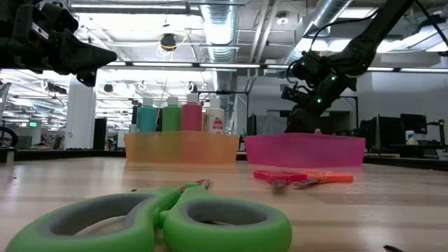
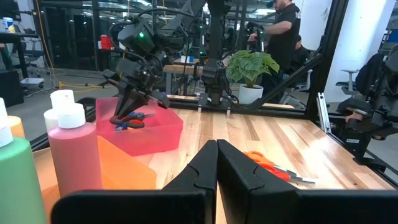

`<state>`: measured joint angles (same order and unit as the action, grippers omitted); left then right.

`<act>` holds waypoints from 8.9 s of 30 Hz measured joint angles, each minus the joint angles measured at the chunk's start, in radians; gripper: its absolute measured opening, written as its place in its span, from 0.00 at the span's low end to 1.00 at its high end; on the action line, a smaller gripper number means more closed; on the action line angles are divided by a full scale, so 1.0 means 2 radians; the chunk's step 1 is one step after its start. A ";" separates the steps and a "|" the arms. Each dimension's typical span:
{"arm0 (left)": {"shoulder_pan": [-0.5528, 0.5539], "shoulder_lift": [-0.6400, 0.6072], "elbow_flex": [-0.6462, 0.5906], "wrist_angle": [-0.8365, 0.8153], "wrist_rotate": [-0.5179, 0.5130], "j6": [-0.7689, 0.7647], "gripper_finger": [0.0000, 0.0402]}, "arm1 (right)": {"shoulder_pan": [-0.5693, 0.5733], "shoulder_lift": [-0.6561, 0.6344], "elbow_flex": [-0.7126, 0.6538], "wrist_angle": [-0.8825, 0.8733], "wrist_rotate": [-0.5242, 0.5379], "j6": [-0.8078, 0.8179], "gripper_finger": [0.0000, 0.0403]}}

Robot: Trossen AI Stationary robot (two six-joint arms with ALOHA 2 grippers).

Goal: Pick & Place Paint Supplies
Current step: Put the black scissors into the pink bin, then put the orange scissors into the pink bin

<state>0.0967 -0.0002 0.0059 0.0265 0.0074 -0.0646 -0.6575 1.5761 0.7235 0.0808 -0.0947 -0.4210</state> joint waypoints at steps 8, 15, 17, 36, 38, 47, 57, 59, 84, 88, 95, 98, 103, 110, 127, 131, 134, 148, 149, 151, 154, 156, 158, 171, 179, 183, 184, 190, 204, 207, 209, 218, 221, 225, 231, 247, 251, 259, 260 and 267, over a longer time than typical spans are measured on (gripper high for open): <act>0.000 0.000 0.000 0.000 0.000 0.000 0.00 | 0.000 0.001 0.000 0.001 0.009 0.007 0.06; 0.000 0.000 0.000 0.000 0.000 0.000 0.00 | 0.001 0.029 0.001 0.019 0.008 0.020 0.09; 0.000 0.000 0.000 0.000 0.000 0.000 0.00 | 0.001 0.037 0.001 0.020 0.014 0.020 0.09; 0.000 0.000 0.000 0.000 0.000 0.000 0.00 | 0.005 0.036 0.010 0.013 0.022 0.028 0.32; 0.000 0.000 0.000 0.000 0.000 0.000 0.00 | 0.012 0.021 0.024 -0.001 0.022 0.028 0.39; 0.000 0.000 0.000 0.000 0.000 0.000 0.00 | 0.075 -0.093 0.099 -0.119 0.022 0.025 0.54; 0.000 0.000 0.000 0.000 0.000 0.000 0.00 | 0.254 -0.165 0.113 -0.204 0.033 0.058 0.47; 0.000 0.000 0.000 0.000 0.000 0.000 0.00 | 0.292 -0.156 0.113 -0.226 0.049 0.079 0.45; 0.000 0.000 0.000 0.000 0.000 0.000 0.00 | 0.403 0.016 -0.011 0.011 -0.008 0.184 0.41; 0.000 0.000 0.000 0.000 0.000 0.000 0.00 | 0.400 0.001 -0.046 0.042 -0.006 0.184 0.41; 0.000 0.000 0.000 0.000 0.000 0.000 0.00 | 0.404 0.000 -0.102 0.125 -0.006 0.185 0.41; 0.000 0.000 0.000 0.000 0.000 0.000 0.00 | 0.401 0.000 -0.122 0.162 -0.004 0.185 0.41; 0.000 0.000 0.000 0.000 0.000 0.000 0.00 | 0.396 0.004 -0.133 0.186 -0.002 0.185 0.41; 0.000 0.000 0.000 0.000 0.000 0.000 0.00 | 0.404 0.058 -0.133 0.229 -0.003 0.185 0.41; 0.000 0.000 0.000 0.000 0.000 0.000 0.00 | 0.403 0.097 -0.131 0.247 -0.007 0.184 0.04; 0.000 0.000 0.000 0.000 0.000 0.000 0.00 | 0.403 0.098 -0.131 0.247 -0.012 0.185 0.02; 0.000 0.000 0.000 0.000 0.000 0.000 0.00 | 0.403 0.098 -0.131 0.248 -0.014 0.185 0.02; 0.000 0.000 0.000 0.000 0.000 0.000 0.00 | 0.417 0.016 -0.135 0.191 -0.019 0.198 0.00; 0.000 0.000 0.000 0.000 0.000 0.000 0.00 | 0.419 0.002 -0.135 0.187 -0.019 0.198 0.00; 0.000 0.000 0.000 0.000 0.000 0.000 0.00 | 0.421 -0.027 -0.135 0.179 -0.018 0.197 0.00; 0.000 0.000 0.000 0.000 0.000 0.000 0.00 | 0.422 -0.073 -0.135 0.178 -0.018 0.193 0.00; 0.000 0.000 0.000 0.000 0.000 0.000 0.00 | 0.422 -0.107 -0.134 0.179 -0.020 0.187 0.00; 0.000 0.000 0.000 0.000 0.000 0.000 0.00 | 0.421 -0.141 -0.134 0.180 -0.030 0.181 0.00; 0.000 0.000 0.000 0.000 0.000 0.000 0.00 | 0.414 -0.358 -0.133 0.318 -0.086 0.197 0.00; 0.000 0.000 0.000 0.000 0.000 0.000 0.00 | 0.410 -0.423 -0.132 0.293 -0.040 0.172 0.00; 0.000 0.000 0.000 0.000 0.000 0.000 0.00 | 0.396 -0.426 -0.132 0.254 0.036 0.153 0.00; 0.000 0.000 0.000 0.000 0.000 0.000 0.00 | 0.390 -0.426 -0.132 0.241 0.070 0.145 0.00; 0.000 0.000 0.000 0.000 0.000 0.000 0.00 | 0.301 -0.417 -0.119 0.122 0.238 0.126 0.00; 0.000 0.000 0.000 0.000 0.000 0.000 0.00 | 0.108 -0.332 -0.108 0.011 0.195 0.145 0.00; 0.000 0.000 0.000 0.000 0.000 0.000 0.00 | 0.109 -0.321 -0.108 0.005 0.191 0.148 0.00; 0.000 0.000 0.000 0.000 0.000 0.000 0.00 | 0.113 -0.314 -0.108 0.008 0.183 0.157 0.00; 0.000 0.000 0.000 0.000 0.000 0.000 0.00 | 0.172 -0.241 -0.101 0.013 0.186 0.196 0.00; 0.000 0.000 0.000 0.000 0.000 0.000 0.00 | 0.213 -0.190 -0.081 0.012 0.229 0.214 0.00; 0.000 0.000 0.000 0.000 0.000 0.000 0.00 | 0.271 -0.112 -0.030 0.011 0.288 0.228 0.02; 0.000 0.000 0.000 0.000 0.000 0.000 0.00 | 0.327 -0.001 0.064 0.008 0.309 0.267 0.17; 0.000 0.000 0.000 0.000 0.000 0.000 0.00 | 0.336 0.235 0.265 -0.126 0.359 0.407 0.55; 0.000 0.000 0.000 0.000 0.000 0.000 0.00 | 0.328 0.272 0.307 -0.184 0.362 0.416 0.52; 0.000 0.000 0.000 0.000 0.000 0.000 0.00 | 0.314 0.294 0.334 -0.201 0.362 0.441 0.52; 0.000 0.000 0.000 0.000 0.000 0.000 0.00 | 0.312 0.294 0.334 -0.201 0.362 0.448 0.52; 0.000 0.000 0.000 0.000 0.000 0.000 0.00 | 0.311 0.294 0.334 -0.211 0.366 0.479 0.30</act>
<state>0.0969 -0.0002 0.0059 0.0265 0.0074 -0.0645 -0.0363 2.1643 1.3907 -0.3411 0.6368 0.5363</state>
